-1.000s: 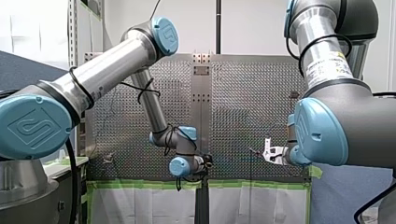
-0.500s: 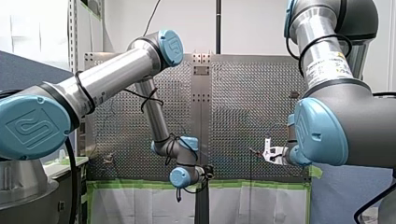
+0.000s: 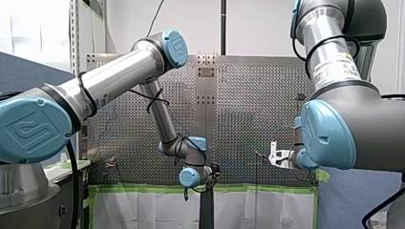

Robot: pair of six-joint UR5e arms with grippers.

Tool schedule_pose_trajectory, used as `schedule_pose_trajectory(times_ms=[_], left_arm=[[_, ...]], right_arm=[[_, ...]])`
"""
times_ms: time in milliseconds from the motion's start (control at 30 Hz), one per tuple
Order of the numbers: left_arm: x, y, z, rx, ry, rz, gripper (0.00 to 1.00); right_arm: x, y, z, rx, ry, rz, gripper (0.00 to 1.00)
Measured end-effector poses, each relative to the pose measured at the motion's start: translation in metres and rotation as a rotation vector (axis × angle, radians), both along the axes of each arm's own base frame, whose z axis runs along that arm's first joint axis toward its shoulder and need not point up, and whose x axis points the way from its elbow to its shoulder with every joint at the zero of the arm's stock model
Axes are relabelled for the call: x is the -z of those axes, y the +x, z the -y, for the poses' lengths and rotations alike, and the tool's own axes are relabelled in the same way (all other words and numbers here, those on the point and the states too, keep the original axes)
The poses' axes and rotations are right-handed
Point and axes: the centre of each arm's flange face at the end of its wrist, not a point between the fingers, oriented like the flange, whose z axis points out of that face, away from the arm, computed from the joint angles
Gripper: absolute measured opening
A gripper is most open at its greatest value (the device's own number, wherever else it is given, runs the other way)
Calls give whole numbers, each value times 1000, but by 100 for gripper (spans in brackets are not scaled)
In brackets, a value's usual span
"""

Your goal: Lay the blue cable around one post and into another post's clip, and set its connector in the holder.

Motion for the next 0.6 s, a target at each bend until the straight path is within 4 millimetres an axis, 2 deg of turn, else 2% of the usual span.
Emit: schedule_pose_trajectory(times_ms=[600], left_arm=[[-19, 19, 25, 17, 59, 117, 100]], right_arm=[[0, 1, -1, -4, 4, -1, 0]])
